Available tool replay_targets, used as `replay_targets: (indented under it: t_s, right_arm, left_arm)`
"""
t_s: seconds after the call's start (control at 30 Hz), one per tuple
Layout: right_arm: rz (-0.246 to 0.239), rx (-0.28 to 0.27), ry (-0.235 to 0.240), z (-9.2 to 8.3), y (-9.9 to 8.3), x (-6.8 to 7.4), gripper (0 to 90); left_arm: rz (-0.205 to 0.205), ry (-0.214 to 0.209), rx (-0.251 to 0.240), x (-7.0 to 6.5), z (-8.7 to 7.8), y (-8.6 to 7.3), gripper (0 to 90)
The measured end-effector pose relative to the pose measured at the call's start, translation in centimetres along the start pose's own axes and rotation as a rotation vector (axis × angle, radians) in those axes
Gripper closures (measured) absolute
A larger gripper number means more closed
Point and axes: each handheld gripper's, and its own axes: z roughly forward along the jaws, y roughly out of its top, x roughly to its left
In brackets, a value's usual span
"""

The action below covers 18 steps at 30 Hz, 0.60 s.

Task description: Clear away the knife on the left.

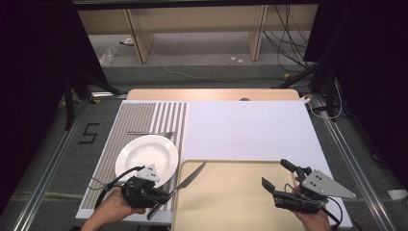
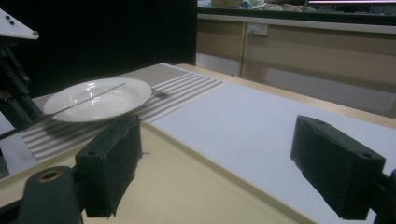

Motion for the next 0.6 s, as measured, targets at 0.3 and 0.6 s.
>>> replay_targets:
  t_s: [0.3,0.6]
  right_arm:
    - [-0.002,-0.005,-0.004,0.0,0.0,-0.1,17.2]
    - [-0.003,-0.007,-0.004,-0.1,0.0,-0.1,17.2]
  left_arm:
    - [0.010,-0.008,0.029,-0.8,1.4,1.8,79.2]
    - [0.040,0.010,0.086,-1.6,2.3,3.4,79.2]
